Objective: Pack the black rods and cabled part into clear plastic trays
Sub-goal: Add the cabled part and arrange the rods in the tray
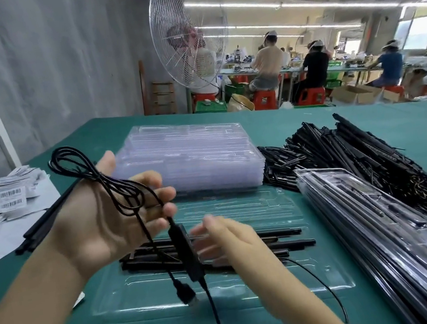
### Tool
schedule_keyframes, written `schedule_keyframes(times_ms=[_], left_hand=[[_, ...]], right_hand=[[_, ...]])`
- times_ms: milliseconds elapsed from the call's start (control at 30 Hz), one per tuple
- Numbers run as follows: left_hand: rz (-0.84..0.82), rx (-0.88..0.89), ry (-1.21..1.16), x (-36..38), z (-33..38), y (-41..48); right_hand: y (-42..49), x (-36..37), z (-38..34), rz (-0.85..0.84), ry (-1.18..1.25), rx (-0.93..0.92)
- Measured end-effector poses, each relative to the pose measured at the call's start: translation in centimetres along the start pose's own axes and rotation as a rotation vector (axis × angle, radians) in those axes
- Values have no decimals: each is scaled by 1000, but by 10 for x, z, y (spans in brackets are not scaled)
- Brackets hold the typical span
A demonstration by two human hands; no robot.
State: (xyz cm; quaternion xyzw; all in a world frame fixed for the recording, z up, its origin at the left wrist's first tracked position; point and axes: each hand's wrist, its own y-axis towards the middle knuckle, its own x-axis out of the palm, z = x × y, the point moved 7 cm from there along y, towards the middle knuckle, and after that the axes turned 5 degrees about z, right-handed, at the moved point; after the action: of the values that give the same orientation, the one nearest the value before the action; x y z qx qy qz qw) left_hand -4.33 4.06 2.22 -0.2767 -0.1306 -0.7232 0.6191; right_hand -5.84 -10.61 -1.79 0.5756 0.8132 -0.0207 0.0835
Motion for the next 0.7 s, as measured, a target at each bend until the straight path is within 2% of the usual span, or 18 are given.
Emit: schedule_keyframes(times_ms=[133,233,300,400,567,700], left_hand=[[57,-45,1,-5,5,6],[98,-58,-78,-11,2,15],[96,-75,-122,-12,-1,19],[53,-80,-208,-5,-8,23],[-27,-68,-317,12,-10,24],[3,-83,-164,0,-7,25]], right_hand=[[-4,0,13,-270,230,98],[-3,-8,12,-344,232,91],[1,-7,14,-326,178,91],[7,-3,23,-213,-88,62],[8,12,18,-177,60,52],[6,6,15,-162,133,78]])
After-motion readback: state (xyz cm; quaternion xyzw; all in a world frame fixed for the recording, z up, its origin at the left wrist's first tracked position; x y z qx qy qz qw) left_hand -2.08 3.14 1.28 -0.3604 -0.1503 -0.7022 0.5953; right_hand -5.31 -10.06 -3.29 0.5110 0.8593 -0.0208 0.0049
